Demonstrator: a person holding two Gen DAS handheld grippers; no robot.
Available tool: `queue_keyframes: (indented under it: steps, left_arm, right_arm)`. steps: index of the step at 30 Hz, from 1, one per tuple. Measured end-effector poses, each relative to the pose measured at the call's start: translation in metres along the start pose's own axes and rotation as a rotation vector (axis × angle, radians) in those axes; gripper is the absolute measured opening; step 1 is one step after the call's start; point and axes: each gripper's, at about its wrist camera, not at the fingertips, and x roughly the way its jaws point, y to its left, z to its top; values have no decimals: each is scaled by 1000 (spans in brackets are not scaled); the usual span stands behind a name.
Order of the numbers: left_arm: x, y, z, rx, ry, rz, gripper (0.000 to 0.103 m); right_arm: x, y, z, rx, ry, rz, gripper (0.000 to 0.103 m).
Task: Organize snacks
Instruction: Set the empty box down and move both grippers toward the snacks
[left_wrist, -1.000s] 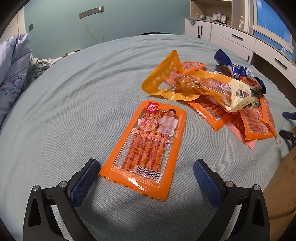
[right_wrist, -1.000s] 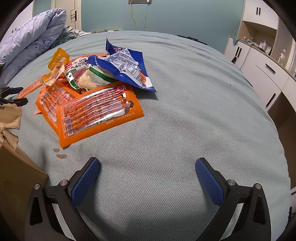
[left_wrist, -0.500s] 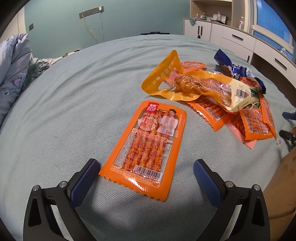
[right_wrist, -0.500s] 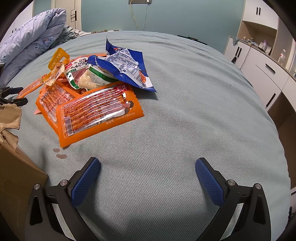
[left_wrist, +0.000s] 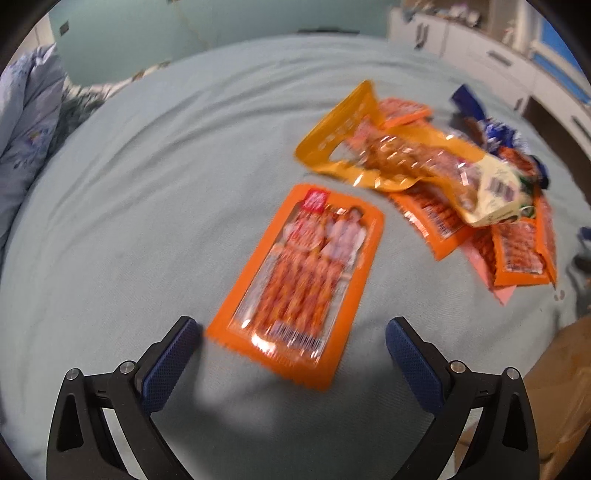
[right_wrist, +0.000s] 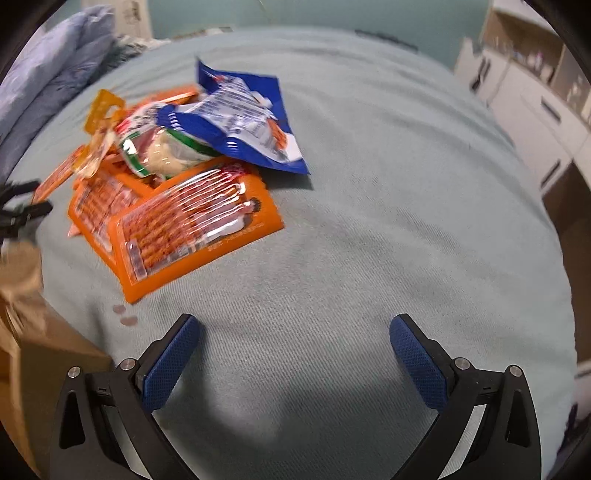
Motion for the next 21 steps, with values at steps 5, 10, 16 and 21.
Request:
queue_keyframes:
  steps: [5, 10, 16, 21]
  left_arm:
    - [-43, -2, 18, -51, -21, 104, 103]
    - [-116, -22, 24, -57, -141, 102, 103]
    - [-148, -67, 2, 151, -126, 125, 103]
    - [-159, -92, -8, 238, -134, 7, 103]
  right_arm:
    - [-54, -3, 16, 84, -132, -34, 103]
    - [-103, 35, 18, 16, -198, 19, 103]
    - [-155, 82, 0, -77, -302, -143, 103]
    - [-161, 101, -8, -83, -242, -27, 103]
